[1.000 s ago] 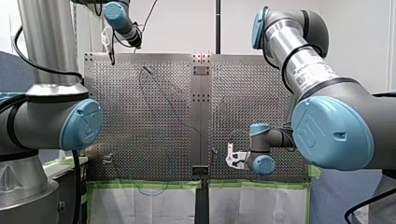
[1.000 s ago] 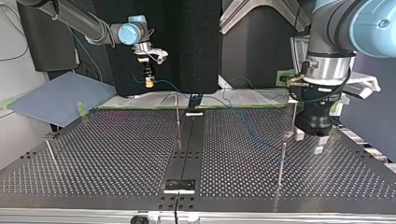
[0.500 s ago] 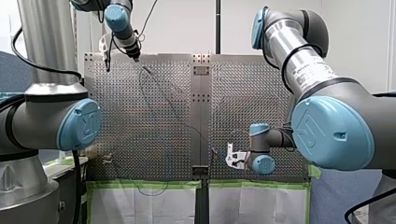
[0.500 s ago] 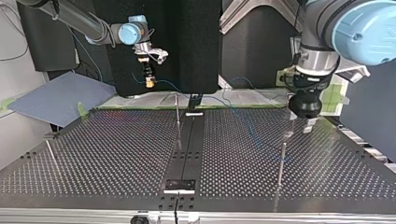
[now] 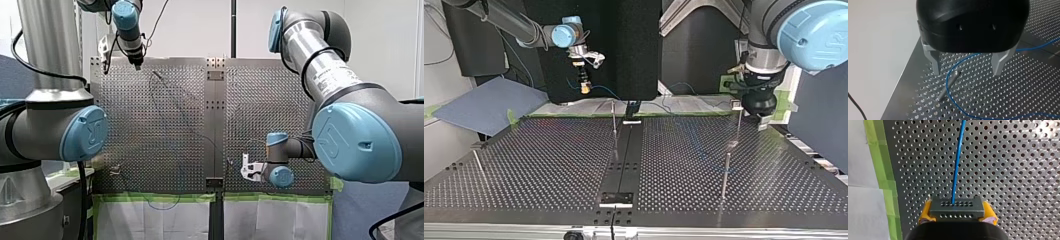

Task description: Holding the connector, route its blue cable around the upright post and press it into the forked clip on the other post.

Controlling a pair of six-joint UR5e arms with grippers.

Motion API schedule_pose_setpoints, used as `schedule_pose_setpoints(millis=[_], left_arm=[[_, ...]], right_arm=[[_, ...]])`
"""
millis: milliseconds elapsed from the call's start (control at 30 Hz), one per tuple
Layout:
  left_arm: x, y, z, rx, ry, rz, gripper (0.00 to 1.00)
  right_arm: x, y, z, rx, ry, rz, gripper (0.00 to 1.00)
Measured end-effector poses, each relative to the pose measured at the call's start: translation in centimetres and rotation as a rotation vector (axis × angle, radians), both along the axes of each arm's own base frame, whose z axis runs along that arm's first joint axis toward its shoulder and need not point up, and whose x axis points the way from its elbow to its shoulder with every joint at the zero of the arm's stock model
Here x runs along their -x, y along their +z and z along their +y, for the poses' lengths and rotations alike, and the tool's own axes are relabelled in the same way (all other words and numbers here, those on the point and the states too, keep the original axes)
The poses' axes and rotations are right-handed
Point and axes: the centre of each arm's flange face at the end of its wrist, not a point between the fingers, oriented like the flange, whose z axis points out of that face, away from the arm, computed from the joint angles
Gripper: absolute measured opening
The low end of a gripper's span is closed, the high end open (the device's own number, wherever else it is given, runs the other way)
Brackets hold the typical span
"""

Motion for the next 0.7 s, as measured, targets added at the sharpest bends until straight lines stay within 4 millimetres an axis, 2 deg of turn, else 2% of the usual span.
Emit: schedule_pose_setpoints(millis=[700], left_arm=[[-0.13, 0.08, 0.05, -0.006, 0.007, -0.012, 1.00]], right_arm=[[-0.15, 0.02, 0.09, 0.003, 0.003, -0.001, 0.00]])
